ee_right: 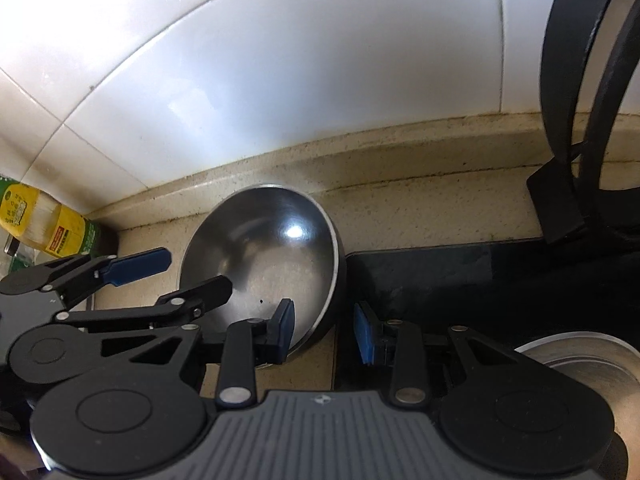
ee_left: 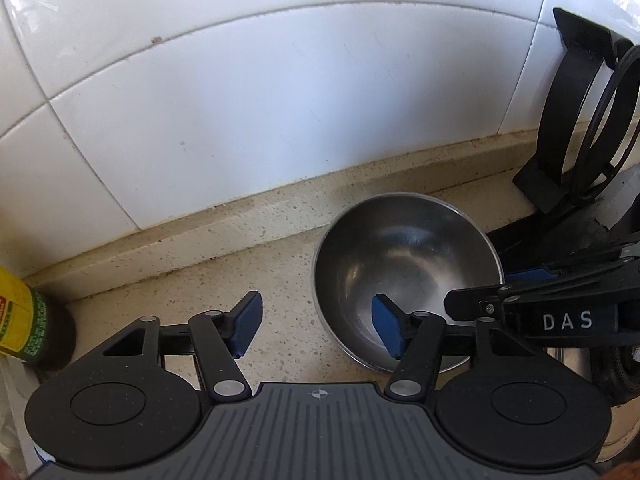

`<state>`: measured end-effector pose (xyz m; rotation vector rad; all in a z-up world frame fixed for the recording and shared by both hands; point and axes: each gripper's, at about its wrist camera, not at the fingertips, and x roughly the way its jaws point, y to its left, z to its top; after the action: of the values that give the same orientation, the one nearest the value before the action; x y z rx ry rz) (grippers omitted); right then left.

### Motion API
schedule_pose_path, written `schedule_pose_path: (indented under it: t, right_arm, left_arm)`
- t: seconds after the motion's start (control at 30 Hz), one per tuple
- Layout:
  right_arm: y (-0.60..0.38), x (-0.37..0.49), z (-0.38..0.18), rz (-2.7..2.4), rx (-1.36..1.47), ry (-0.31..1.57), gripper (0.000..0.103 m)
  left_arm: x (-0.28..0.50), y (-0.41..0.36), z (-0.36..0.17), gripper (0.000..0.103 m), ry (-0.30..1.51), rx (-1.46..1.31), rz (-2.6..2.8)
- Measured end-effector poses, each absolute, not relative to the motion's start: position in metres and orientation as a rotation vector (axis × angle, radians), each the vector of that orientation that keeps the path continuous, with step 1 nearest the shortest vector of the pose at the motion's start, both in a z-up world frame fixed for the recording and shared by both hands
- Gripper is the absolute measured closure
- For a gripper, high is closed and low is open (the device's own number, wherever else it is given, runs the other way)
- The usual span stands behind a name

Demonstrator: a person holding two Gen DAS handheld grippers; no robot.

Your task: Organize plates and bowls

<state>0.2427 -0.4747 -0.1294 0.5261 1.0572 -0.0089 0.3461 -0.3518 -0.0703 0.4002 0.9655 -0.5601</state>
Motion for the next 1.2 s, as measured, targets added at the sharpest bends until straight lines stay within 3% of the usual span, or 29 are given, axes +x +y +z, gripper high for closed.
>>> schedule_pose_path:
  t: [0.17,0.37,0.53,0.77,1.0,1.2]
  right_arm:
    - [-0.469,0.246,-0.132,0.015,0.506,1.067,0.067]
    - [-0.468,0.248,-0.134,0.020,0.506,1.071,0.067]
    - [-0.472,0.248,-0.135,0.009,0.520,1.064,0.067]
    - [-0.478,0.248,-0.136,0.000,0.542,1.066,0.067]
    - [-0.477,0.249,-0.135,0.007,0.536,1.067,0.067]
    - [-0.473,0.252,-0.139,0.021,0.521,1.085,0.069]
  left_arm:
    - [0.346,-0.356,-0.078,0.047,0.975,0.431,-0.559]
    - [0.347,-0.357,-0.082,0.049,0.981,0.443,-0.566]
    - [0.347,-0.358,-0.083,0.048,0.982,0.445,-0.570]
    - [0.347,-0.359,-0.082,0.038,0.985,0.453,-0.566]
    - [0.350,-0.360,-0.085,0.039,0.994,0.457,-0.559]
    - [0.353,-0.361,-0.089,0.049,1.010,0.462,-0.564]
